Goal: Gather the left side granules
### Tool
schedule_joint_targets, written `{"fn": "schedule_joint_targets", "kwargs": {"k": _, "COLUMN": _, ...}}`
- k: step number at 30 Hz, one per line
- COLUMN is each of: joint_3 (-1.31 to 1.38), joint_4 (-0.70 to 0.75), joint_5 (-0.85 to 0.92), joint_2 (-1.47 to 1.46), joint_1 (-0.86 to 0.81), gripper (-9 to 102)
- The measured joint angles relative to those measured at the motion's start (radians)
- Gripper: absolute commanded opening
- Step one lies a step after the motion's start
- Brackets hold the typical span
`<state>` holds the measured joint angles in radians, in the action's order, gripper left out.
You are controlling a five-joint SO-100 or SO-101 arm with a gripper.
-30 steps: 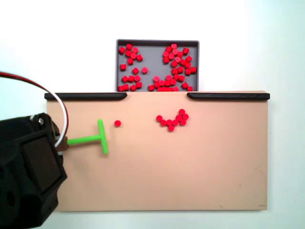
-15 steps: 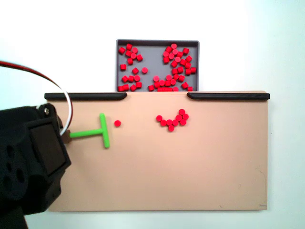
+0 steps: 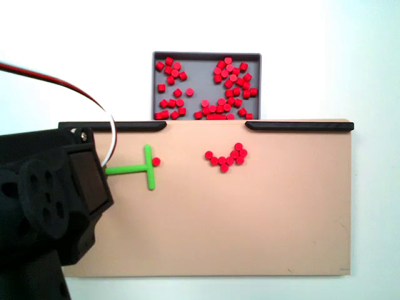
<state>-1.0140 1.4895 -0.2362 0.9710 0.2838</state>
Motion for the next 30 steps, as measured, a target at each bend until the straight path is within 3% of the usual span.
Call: {"fn": "schedule_joint_targets", "kwargs": {"k": 30, "joint_3": 0.006, "joint_4": 0.000, "joint_5": 0.097, "joint_2": -0.008, "joint_1": -0.143, "gripper": 0}}
